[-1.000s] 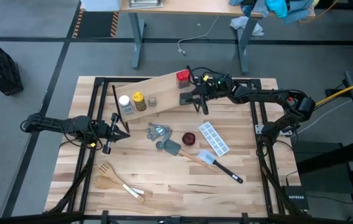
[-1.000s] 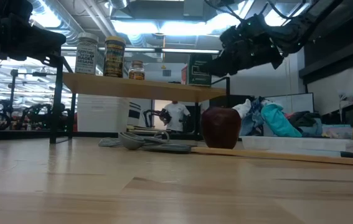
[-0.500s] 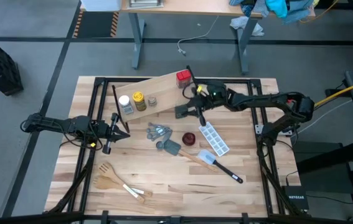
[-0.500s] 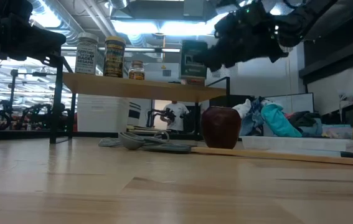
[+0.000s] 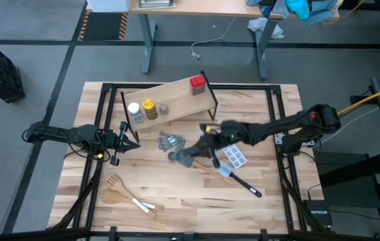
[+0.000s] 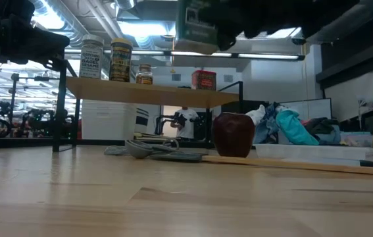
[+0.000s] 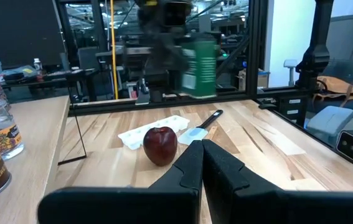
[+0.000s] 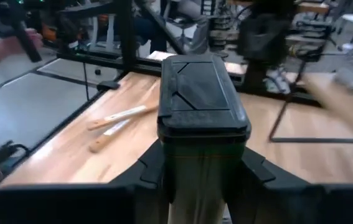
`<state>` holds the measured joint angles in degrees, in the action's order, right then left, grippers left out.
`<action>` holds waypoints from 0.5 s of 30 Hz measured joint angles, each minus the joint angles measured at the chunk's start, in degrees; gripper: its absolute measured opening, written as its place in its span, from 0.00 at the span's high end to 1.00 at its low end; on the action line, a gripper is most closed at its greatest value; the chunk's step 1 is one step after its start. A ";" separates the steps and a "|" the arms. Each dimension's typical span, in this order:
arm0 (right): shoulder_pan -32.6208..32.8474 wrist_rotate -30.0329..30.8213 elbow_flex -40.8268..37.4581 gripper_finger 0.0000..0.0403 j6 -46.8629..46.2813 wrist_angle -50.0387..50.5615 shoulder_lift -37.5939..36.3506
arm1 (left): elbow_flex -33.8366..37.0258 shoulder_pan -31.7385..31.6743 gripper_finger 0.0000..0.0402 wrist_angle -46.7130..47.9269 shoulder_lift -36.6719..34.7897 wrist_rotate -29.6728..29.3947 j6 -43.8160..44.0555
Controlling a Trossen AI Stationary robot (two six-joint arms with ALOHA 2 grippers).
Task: Shelf spices
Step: Remove the green seasoning can from the shelf
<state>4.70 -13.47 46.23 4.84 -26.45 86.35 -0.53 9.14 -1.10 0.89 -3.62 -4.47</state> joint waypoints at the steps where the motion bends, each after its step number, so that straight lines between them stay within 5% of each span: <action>1: 1.63 1.77 -0.01 0.74 -0.55 0.10 0.00 | 0.02 -0.01 1.00 0.00 0.02 0.00 0.02; 15: 13.67 20.45 -0.02 0.74 -13.51 -4.08 8.81 | 0.01 -0.02 1.00 0.00 0.00 0.00 4.48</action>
<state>18.37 6.99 46.22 -8.67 -30.53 95.16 -0.53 9.13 -1.10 0.89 -3.62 0.01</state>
